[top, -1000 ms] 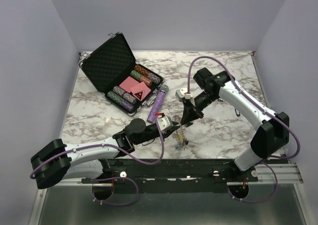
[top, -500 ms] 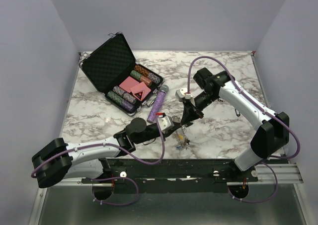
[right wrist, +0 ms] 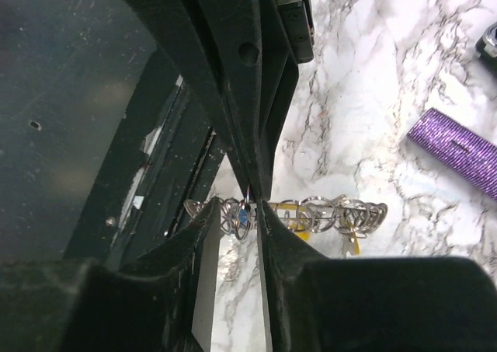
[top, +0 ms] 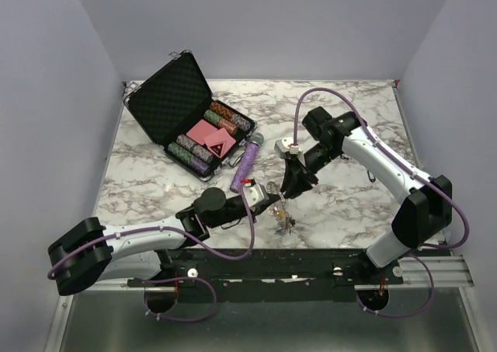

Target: Put the keys on the keyring

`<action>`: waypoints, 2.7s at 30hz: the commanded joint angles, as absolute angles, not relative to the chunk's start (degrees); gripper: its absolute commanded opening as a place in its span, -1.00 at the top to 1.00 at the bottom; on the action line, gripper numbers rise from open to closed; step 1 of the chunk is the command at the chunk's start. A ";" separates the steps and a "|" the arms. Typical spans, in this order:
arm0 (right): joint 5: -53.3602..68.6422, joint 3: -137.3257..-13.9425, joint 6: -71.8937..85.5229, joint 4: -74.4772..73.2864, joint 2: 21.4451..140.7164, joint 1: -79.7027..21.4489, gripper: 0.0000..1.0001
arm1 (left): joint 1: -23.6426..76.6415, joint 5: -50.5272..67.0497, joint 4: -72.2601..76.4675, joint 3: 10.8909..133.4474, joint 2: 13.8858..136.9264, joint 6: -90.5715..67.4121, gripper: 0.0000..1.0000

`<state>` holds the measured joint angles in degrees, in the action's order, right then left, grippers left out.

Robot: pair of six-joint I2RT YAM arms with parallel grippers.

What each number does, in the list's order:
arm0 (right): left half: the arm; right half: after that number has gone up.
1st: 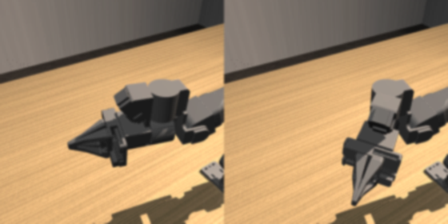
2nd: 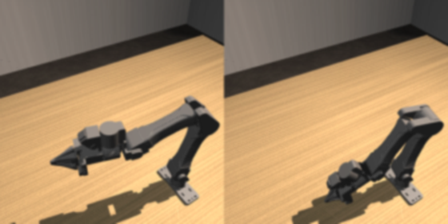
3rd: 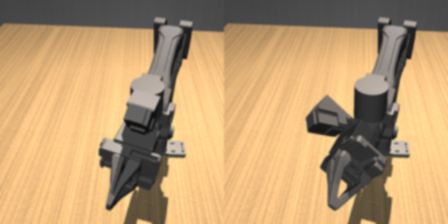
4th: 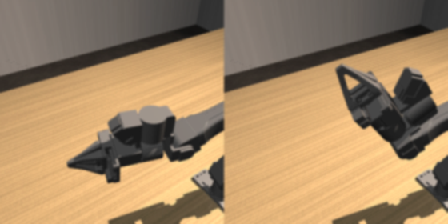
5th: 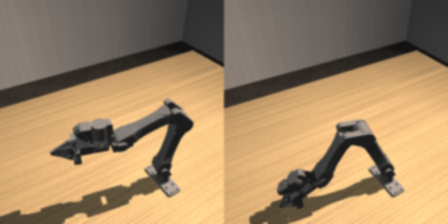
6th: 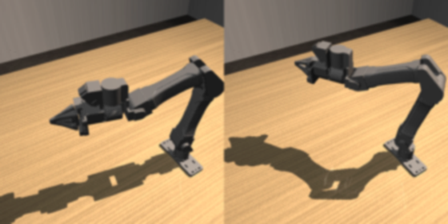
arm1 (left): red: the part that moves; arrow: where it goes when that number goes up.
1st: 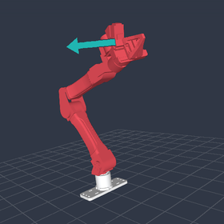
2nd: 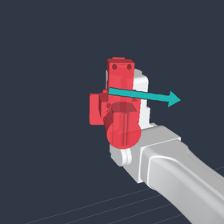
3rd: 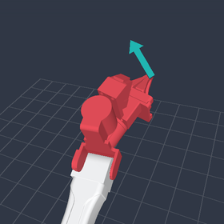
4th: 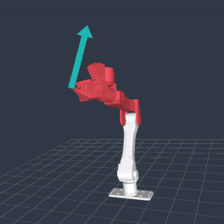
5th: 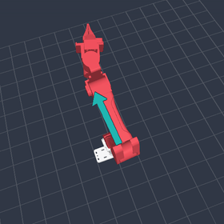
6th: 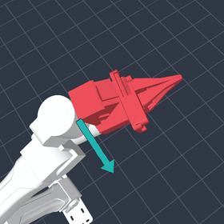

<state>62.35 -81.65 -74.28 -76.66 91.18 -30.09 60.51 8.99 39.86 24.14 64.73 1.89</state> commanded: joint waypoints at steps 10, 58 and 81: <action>66.18 -76.21 -75.14 -78.66 87.63 -30.67 -0.01 | 60.64 10.46 50.01 16.00 57.75 12.39 1.00; 60.47 -83.32 -71.01 -81.30 88.41 -34.28 -0.16 | 60.56 12.92 51.33 14.50 56.52 4.93 1.00; 60.82 -82.26 -63.90 -71.90 91.93 -35.15 0.12 | 60.29 10.29 50.36 15.64 55.20 -9.22 1.00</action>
<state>59.64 -82.35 -64.71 -73.34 90.74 -34.54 60.49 11.51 46.98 14.13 56.40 -3.68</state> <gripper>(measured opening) 0.452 0.009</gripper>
